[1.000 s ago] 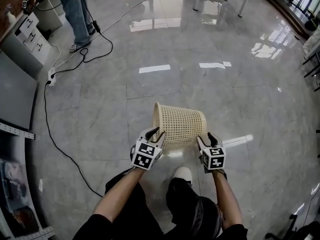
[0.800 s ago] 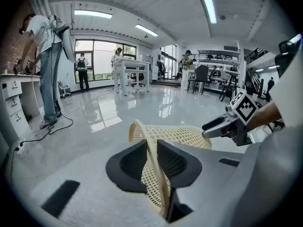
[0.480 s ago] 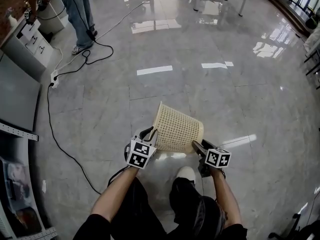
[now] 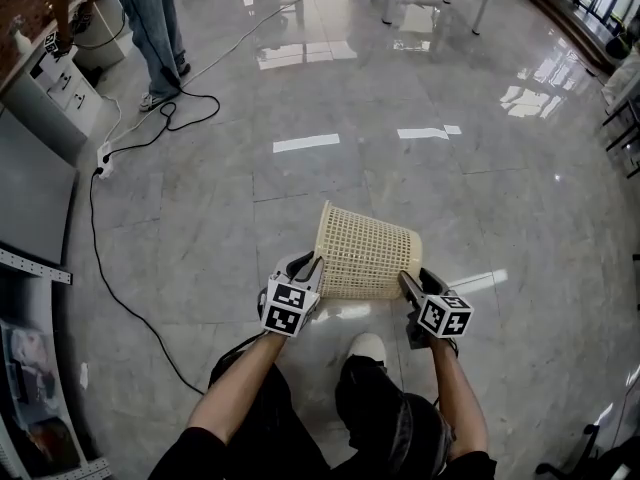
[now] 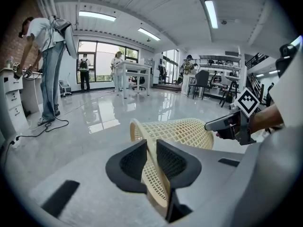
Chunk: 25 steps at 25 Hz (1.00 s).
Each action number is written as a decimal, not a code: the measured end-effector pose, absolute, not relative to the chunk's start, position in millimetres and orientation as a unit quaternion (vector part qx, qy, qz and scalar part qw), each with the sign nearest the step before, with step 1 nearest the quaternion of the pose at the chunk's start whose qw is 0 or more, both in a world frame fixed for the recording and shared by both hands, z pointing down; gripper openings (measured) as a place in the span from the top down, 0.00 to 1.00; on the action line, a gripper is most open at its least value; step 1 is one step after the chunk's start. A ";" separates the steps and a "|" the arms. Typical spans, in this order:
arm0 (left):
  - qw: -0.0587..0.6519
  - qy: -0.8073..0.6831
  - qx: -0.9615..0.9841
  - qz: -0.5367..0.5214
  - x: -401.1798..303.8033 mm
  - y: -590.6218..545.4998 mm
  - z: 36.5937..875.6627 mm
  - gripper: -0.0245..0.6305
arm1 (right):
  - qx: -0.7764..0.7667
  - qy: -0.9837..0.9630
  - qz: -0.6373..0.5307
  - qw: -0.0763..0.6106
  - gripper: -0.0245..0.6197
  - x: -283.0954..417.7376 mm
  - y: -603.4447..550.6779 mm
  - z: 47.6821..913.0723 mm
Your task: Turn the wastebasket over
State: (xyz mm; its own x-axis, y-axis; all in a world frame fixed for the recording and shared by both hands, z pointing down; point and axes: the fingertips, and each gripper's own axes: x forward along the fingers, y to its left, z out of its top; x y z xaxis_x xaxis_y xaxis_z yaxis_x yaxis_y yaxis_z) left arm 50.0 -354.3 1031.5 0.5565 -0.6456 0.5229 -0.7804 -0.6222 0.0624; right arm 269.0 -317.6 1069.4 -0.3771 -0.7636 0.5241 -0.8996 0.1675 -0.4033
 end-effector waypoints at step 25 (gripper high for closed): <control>0.282 -0.447 0.822 0.212 1.8 -326.0 1102.0 0.84 | 0.436 -0.810 -0.058 0.388 0.69 159.1 -334.1 970.9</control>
State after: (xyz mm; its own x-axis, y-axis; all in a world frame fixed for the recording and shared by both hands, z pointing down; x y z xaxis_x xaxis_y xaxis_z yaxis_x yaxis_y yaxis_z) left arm 1.8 -326.0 1102.0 0.5101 -0.6150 0.6013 -0.8546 -0.4415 0.2734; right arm 159.1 -334.1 970.9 -0.3191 -0.7507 0.5785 -0.6605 0.6139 0.4323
